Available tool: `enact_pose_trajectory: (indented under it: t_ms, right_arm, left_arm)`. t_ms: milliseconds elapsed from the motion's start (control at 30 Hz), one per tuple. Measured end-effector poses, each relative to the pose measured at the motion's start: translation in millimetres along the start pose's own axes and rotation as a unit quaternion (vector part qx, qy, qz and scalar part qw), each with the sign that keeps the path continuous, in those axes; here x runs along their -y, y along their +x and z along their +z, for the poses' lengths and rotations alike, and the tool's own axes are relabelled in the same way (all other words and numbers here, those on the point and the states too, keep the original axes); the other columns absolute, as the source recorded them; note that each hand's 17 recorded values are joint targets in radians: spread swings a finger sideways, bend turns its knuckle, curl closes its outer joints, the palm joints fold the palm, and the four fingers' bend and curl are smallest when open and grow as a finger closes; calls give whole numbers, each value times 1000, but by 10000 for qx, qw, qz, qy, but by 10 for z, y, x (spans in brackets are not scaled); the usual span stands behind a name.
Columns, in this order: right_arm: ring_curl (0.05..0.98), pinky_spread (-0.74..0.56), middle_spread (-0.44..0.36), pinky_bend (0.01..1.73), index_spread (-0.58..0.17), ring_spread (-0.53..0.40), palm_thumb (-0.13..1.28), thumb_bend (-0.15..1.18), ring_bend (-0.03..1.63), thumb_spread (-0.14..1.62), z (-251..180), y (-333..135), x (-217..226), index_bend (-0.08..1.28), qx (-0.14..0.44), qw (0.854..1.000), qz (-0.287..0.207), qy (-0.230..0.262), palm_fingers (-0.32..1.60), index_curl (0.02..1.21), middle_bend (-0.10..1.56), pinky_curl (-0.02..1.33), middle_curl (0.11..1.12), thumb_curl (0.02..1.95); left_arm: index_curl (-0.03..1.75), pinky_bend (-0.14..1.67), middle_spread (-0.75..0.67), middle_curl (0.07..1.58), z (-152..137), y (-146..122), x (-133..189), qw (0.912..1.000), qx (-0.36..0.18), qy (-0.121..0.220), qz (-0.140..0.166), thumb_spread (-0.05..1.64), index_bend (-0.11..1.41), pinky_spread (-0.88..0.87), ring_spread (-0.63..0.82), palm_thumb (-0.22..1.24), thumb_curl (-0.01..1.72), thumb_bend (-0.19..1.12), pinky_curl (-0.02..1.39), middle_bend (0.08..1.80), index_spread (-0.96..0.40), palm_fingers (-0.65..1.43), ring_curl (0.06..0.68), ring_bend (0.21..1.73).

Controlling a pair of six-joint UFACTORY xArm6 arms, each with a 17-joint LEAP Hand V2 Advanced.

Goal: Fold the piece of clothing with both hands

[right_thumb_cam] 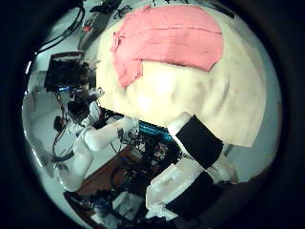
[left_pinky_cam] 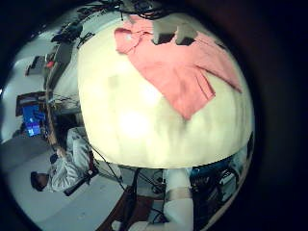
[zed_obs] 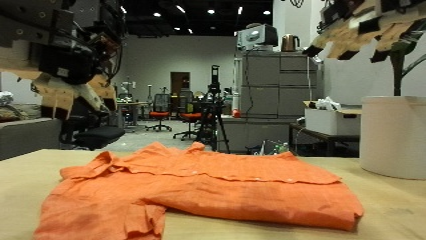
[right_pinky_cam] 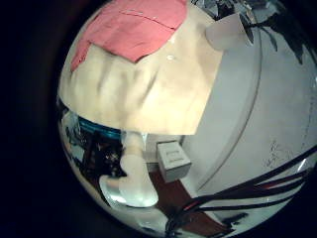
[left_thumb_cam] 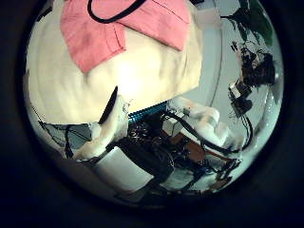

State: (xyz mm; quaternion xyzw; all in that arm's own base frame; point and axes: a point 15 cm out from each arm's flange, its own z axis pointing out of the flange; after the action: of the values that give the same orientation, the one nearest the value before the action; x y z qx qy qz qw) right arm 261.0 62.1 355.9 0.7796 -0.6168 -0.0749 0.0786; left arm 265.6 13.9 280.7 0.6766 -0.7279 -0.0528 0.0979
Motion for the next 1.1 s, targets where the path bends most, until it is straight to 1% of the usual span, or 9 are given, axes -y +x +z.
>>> enact_pose_trajectory:
  t_ms: [233,367,533,633,733,833,933,967,1100]
  right_arm:
    - [261,331,76,251,-319,227,583,-9,292,1429,-24,15,-12,173,14,10000,-9,42,184,312,186,323,307,238]
    - [260,331,64,251,-324,227,581,-8,291,1425,-25,29,-16,173,19,10000,12,48,185,312,185,322,307,238]
    - [260,331,73,249,-321,227,580,-7,299,1424,-19,47,4,171,17,10000,51,58,188,311,185,320,308,238]
    - [260,331,87,245,-320,227,580,-7,307,1424,7,48,4,169,19,10000,57,-15,192,309,188,319,308,238]
    - [261,331,95,245,-319,228,580,-7,310,1424,-1,49,1,170,19,10000,63,6,191,308,188,319,308,238]
    - [258,331,98,246,-319,221,580,-7,301,1423,-16,60,-8,173,23,9999,105,35,190,310,189,319,309,238]
    - [256,331,100,245,-320,219,580,-7,299,1423,-9,62,-5,173,26,9999,120,26,192,311,190,318,310,238]
    - [256,331,100,244,-321,218,580,-7,298,1423,-5,68,-2,172,19,9999,123,14,193,311,190,318,310,238]
    - [255,331,104,243,-321,217,577,-8,297,1423,6,69,5,172,18,9999,123,-10,193,312,188,318,312,239]
  left_arm:
    - [314,314,174,340,49,-61,-50,9999,-42,21,-122,1157,164,377,423,546,313,-19,314,201,94,121,216,433]
    - [315,312,171,339,108,9,-10,10000,-1,39,18,1153,165,357,400,547,315,-18,314,184,87,129,219,440]
    - [313,314,165,341,315,98,-13,9994,118,-165,287,1141,160,335,387,547,317,-20,315,200,85,140,220,451]
    - [310,322,204,335,419,88,9,9981,297,-307,444,1137,153,340,417,538,316,-23,318,184,98,112,225,468]
    - [306,352,252,318,548,45,85,9964,500,-402,557,1133,154,373,455,505,312,-30,328,150,112,24,230,478]
    - [293,371,266,310,674,54,202,9958,559,-360,629,1111,139,404,476,462,300,-36,330,184,121,-12,230,492]
    - [288,395,343,291,824,51,361,9952,612,-306,693,1079,149,420,503,412,291,-40,333,154,134,-50,225,486]
    - [284,392,310,294,869,49,380,9949,628,-340,710,1066,144,428,507,399,290,-39,331,175,135,-49,223,481]
    - [265,402,335,281,1026,3,416,9926,776,-486,795,1024,137,436,526,357,288,-33,332,170,143,-80,217,461]
